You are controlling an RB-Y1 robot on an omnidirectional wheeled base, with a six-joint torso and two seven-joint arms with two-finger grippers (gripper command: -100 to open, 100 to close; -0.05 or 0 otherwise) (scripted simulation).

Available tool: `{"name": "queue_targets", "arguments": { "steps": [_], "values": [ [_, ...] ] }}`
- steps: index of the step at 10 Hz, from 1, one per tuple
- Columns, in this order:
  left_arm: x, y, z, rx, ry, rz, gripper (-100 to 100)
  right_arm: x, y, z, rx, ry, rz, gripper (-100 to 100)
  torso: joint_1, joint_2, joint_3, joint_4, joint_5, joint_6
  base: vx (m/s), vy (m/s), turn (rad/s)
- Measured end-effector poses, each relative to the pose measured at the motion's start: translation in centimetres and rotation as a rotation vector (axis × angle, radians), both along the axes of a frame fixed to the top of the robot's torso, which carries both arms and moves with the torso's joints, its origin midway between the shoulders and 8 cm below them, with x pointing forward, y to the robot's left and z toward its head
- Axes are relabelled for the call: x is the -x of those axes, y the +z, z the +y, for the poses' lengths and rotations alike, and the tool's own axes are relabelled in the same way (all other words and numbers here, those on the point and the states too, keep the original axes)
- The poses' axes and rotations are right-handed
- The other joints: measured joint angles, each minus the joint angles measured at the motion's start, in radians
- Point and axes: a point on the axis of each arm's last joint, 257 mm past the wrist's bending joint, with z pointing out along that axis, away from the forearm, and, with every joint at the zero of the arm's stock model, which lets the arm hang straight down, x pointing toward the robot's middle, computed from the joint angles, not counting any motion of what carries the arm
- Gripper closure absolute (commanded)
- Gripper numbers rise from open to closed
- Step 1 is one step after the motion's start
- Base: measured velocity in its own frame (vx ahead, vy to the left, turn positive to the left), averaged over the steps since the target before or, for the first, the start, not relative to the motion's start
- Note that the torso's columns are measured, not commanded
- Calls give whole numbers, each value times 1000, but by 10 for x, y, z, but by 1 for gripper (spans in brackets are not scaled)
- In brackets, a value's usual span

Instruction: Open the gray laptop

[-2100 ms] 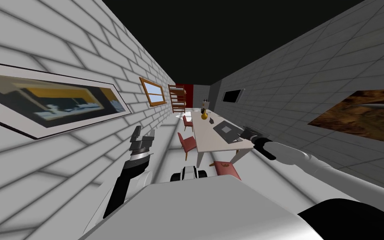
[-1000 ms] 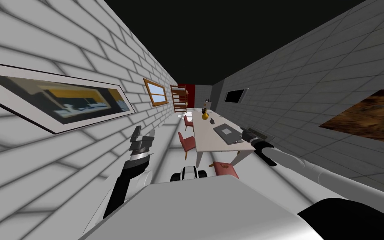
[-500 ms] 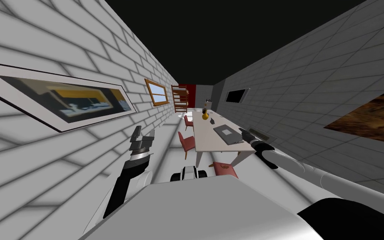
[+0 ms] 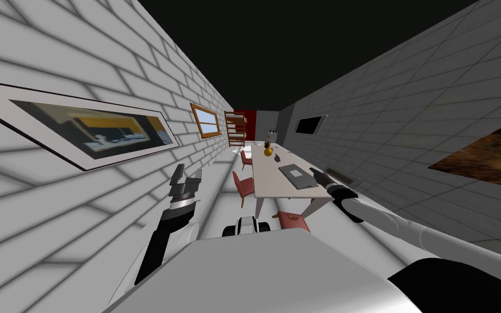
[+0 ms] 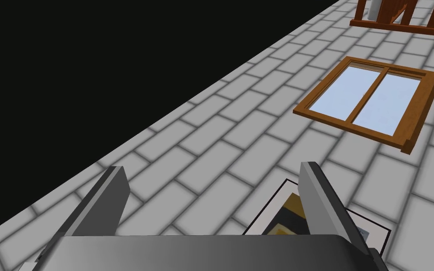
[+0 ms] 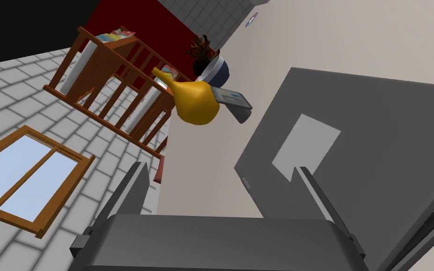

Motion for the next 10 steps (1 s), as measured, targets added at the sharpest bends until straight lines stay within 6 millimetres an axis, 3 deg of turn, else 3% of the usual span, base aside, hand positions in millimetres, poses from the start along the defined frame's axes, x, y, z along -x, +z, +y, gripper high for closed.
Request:
{"name": "queue_targets", "arguments": {
  "steps": [2, 8, 9, 10],
  "values": [
    [0, 0, 0, 0, 0, 0, 0, 0, 0, 0, 5, 1, -1, -100, 0, 0, 0, 0, 0, 0, -6, 8, -36],
    [0, 0, 0, 0, 0, 0, 0, -33, 50, -2, 8, 34, -1, -100, -1, 0, 0, 0, 0, 0, -22, 27, -49],
    [0, 0, 0, 0, 0, 0, 0, -34, 50, -2, 5, 34, 0, 0, -1, -1, 0, 0, -1, 0, 0, 0, 0],
    [0, 0, 0, 0, 0, 0, 0, -34, 50, -2, 6, 34, 0, 0, -1, -1, -1, 0, 0, 0, 0, 0, 0]
  ]
}}
